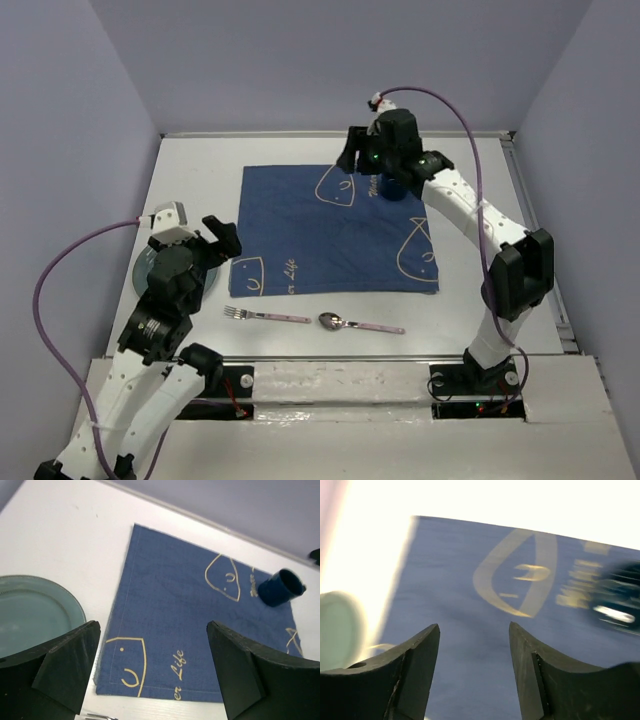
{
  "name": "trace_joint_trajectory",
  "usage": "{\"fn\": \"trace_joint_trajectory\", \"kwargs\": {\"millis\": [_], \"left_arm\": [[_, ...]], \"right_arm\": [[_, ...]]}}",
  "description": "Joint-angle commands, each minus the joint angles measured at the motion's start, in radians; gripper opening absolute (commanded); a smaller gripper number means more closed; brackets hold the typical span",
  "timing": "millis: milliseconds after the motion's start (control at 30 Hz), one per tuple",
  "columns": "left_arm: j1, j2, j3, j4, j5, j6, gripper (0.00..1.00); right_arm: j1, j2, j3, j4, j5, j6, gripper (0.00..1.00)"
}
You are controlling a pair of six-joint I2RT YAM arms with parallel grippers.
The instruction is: Set the dinner table for one person
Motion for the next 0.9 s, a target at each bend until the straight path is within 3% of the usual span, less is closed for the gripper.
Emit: {"fn": "trace_joint_trajectory", "kwargs": {"millis": [0, 133, 300, 567, 633, 867], "left_arm": [[0.005, -0.09, 0.109, 0.004, -0.144, 0.044, 0.99], [0.005, -0.087, 0.224, -0.007, -0.158, 0.081, 0.99], [0.005, -0.158, 0.136, 0.093, -0.013, 0.105, 0.99], [0.005, -0.223, -0.044, 0.176, 0.02, 0.113, 0.99], [0.005, -0.244, -0.052, 0.183, 0.027, 0.107, 0.99], [0.011, -0.268, -0.07, 0.22, 0.079, 0.118, 0.99]], "right_arm": [[0.225, 0.049, -0.137, 0.355, -0.28, 0.266, 0.62], [0.38, 0.188, -0.096, 0.497, -0.29, 0.366, 0.62], [0.488, 0.382, 0.089, 0.495, -0.258, 0.416, 0.63], [0.508, 0.573, 0.188, 0.489, -0.213, 0.485, 0.61], [0.517, 0.61, 0.218, 0.488, -0.24, 0.505, 0.56], [0.537, 0.714, 0.36, 0.454, -0.277, 0.544, 0.55]]}}
